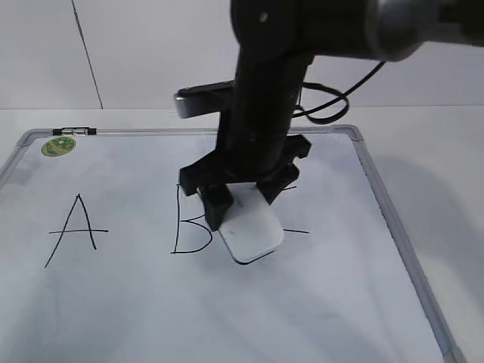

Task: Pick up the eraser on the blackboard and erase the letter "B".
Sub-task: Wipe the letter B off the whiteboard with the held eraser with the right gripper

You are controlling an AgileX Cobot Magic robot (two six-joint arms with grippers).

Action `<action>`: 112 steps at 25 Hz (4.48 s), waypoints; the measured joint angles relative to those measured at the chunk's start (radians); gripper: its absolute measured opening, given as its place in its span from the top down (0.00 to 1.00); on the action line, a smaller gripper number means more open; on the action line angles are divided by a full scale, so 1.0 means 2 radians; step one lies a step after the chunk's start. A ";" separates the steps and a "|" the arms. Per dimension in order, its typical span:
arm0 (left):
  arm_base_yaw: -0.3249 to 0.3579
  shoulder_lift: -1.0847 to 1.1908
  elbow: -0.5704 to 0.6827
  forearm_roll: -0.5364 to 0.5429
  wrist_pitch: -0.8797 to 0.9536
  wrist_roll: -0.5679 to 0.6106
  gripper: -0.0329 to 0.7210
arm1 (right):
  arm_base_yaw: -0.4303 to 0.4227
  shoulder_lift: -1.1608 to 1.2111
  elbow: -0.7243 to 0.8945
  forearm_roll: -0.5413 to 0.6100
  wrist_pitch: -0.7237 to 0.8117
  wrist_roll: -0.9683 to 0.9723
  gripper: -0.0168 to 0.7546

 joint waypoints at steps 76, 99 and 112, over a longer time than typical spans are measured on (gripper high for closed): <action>0.000 0.002 -0.002 -0.009 0.016 -0.001 0.94 | -0.027 0.252 -0.305 -0.049 -0.004 -0.021 0.28; 0.000 0.003 -0.002 -0.008 0.035 -0.003 0.94 | -0.015 0.265 -0.338 -0.074 0.002 -0.016 0.29; 0.000 0.003 -0.002 -0.005 0.037 -0.003 0.94 | 0.050 0.266 -0.338 -0.058 0.000 -0.016 0.29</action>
